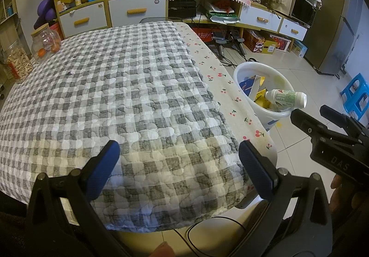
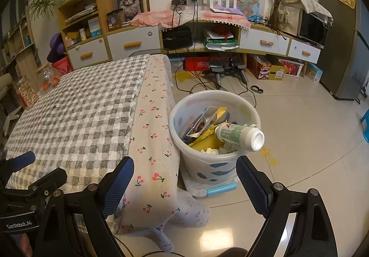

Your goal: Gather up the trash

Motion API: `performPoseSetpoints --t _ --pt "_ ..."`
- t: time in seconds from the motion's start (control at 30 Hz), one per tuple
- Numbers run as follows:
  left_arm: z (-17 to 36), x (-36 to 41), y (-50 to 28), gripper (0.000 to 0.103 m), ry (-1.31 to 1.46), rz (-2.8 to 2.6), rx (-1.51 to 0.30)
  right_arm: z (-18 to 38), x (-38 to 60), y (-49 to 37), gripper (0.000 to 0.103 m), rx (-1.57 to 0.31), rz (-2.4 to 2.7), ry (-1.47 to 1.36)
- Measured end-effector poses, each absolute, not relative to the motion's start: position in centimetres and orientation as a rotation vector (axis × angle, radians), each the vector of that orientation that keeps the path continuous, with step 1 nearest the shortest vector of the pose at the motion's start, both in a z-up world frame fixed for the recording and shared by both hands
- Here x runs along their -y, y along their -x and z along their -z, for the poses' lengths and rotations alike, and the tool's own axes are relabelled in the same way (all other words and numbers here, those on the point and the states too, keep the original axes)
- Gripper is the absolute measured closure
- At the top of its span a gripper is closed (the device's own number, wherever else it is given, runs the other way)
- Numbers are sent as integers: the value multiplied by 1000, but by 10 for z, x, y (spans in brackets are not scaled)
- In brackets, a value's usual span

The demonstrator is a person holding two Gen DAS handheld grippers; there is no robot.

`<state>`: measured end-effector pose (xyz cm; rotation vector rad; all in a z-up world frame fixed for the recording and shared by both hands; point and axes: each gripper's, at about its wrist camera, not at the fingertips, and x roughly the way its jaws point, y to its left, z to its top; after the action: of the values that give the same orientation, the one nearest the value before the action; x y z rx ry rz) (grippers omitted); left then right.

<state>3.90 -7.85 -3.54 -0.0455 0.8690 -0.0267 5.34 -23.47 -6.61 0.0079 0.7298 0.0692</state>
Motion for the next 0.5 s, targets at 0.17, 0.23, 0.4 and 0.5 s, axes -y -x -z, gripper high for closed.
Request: performPoseSetpoints --t 0.17,0.23,0.4,0.5 --pt "35 79 -39 1 46 28 -868 66 233 -54 11 -731 -71 -10" --pt "35 78 -39 1 47 27 -867 66 233 -54 11 -732 -70 -10" --pt "32 77 -39 1 52 23 -860 66 232 -55 11 -737 -66 -17" --pt "31 75 -40 1 57 23 -861 65 230 -59 11 -740 -63 -20"
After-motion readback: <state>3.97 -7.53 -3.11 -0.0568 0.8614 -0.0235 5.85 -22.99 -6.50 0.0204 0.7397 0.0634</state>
